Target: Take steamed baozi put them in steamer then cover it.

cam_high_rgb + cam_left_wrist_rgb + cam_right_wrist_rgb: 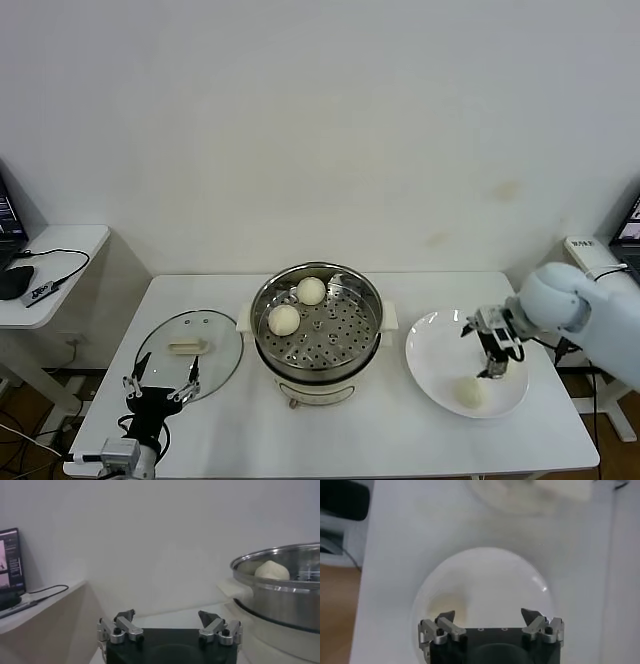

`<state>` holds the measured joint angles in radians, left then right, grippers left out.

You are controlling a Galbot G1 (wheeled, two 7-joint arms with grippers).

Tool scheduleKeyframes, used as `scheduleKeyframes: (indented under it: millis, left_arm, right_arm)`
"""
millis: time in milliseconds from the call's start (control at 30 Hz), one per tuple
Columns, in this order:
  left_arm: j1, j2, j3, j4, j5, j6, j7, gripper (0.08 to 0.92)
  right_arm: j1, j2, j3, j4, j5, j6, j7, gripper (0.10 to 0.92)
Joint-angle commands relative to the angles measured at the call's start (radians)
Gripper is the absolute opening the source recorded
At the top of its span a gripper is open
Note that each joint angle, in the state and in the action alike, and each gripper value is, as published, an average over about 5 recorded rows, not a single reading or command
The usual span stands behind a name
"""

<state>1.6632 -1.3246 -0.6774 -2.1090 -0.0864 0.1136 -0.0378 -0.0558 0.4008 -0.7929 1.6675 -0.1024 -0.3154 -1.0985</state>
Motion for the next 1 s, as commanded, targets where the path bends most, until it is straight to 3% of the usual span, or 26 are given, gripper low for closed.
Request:
scheduleKeyframes:
  millis: [33,500,1000]
  left_arm:
    - [0.003,-0.001,-0.001,0.003,0.002,-0.001,0.0,0.823]
    - [0.0,-0.002,-0.003,0.011,0.002,0.0,0.0,0.823]
    - [-0.002,-0.005,-0.003,0.014,0.002,0.0,0.001,0.823]
  right_arm:
    - [-0.179,-0.011,0.106,-0.027,-0.086,0.031,-0.005,0.823]
    - [-0.228,0.046,0.136,-0.086,-0.086,0.006,0.016,0.818]
    - [-0.227,0.077,0.129,-0.11,-0.069,-0.02,0.019,0.699]
